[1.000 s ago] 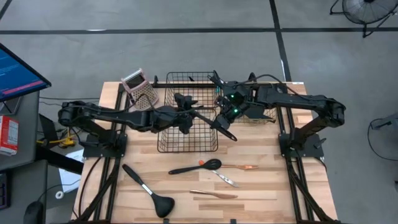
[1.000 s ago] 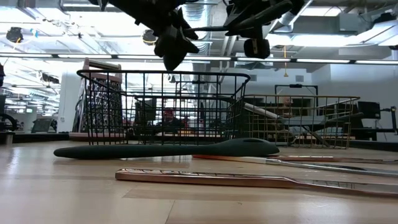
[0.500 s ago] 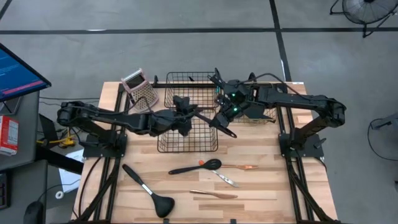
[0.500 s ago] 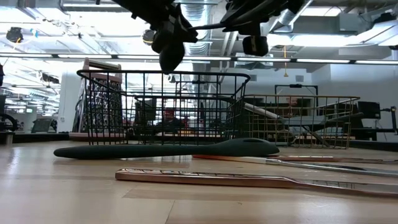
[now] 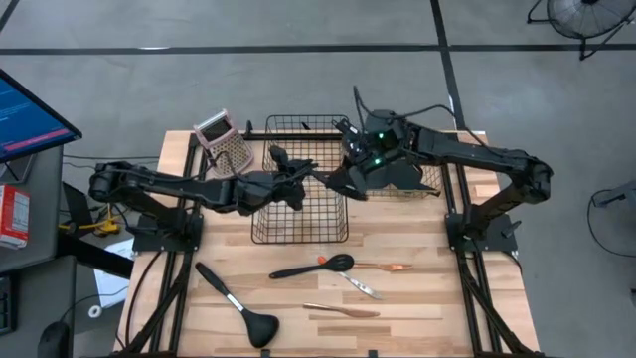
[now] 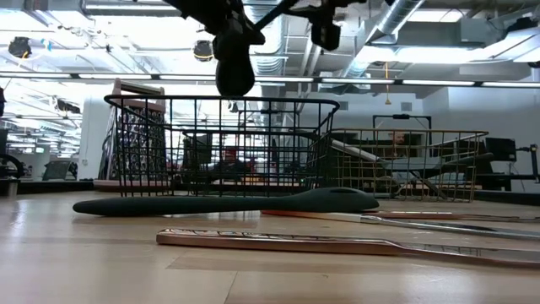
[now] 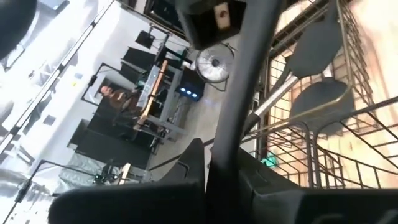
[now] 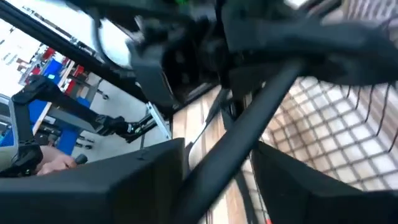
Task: Pick & Place Kitchen Items
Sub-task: Put the serving spoon into the top left wire basket
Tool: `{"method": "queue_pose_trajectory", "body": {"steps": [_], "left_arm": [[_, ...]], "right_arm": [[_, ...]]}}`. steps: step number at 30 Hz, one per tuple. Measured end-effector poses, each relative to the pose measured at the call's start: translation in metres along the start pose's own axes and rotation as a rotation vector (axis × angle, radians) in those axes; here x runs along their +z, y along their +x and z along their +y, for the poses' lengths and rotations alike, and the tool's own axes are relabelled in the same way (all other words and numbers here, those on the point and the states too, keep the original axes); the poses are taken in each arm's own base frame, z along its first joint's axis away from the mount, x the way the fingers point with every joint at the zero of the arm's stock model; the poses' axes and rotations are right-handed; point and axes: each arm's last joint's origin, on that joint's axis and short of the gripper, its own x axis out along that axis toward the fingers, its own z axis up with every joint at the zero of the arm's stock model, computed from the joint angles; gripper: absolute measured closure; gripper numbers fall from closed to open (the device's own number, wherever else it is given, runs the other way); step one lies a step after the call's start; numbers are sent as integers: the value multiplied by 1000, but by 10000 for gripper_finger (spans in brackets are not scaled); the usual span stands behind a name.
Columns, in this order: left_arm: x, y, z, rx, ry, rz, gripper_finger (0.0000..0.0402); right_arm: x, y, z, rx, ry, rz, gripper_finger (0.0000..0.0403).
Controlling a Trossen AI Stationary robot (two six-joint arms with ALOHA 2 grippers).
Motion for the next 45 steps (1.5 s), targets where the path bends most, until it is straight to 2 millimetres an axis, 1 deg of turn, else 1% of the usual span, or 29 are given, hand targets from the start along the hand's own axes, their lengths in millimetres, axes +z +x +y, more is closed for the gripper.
{"method": "queue_pose_trajectory", "body": {"steps": [1, 2, 4, 6, 8, 9, 11, 12, 14, 17, 21, 24, 26, 29, 32, 36, 41, 45], "left_arm": [[-1, 0, -1, -9, 10, 6, 395], [-4, 0, -5, -29, 31, 19, 396], [-6, 2, -11, -56, 62, 33, 398], [-5, 1, -7, -32, 21, 24, 398], [-3, 1, -3, -13, -18, 18, 398], [-4, 2, -3, -14, -27, 27, 398], [-7, 4, -4, -4, -37, 48, 399], [-8, 5, -1, 17, -69, 55, 399], [-10, 5, 9, 71, -184, 62, 399], [-16, 5, 27, 141, -412, 60, 398], [-28, 1, 60, 218, -755, -6, 399], [-40, 0, 84, 172, -1005, -117, 399], [-50, 4, 95, 122, -1130, -168, 399], [-64, 13, 102, 84, -1205, -188, 399], [-72, 27, 100, 94, -1203, -168, 399], [-73, 49, 85, 86, -1202, -170, 399], [-77, 74, 60, 54, -1130, -121, 399], [-83, 87, 49, 110, -1105, -74, 399]], "right_arm": [[5, -3, 3, 12, -28, -19, 213], [13, -7, 9, 40, -61, -56, 203], [22, -19, 21, 71, -107, -92, 186], [30, -24, 28, 93, -139, -113, 175], [35, -27, 32, 91, -150, -113, 170], [39, -30, 38, 102, -170, -130, 169], [47, -41, 52, 126, -214, -179, 171], [50, -47, 58, 136, -227, -196, 173], [52, -59, 68, 146, -243, -217, 177], [53, -77, 87, 179, -290, -266, 184], [48, -113, 113, 208, -372, -356, 194], [37, -139, 128, 159, -465, -426, 209], [29, -155, 136, 135, -532, -453, 222], [16, -179, 147, 109, -592, -490, 245], [6, -195, 153, 81, -607, -521, 267], [-2, -203, 158, 68, -618, -530, 291], [-6, -204, 159, 76, -624, -510, 306], [-5, -199, 156, 62, -609, -477, 310]]}}
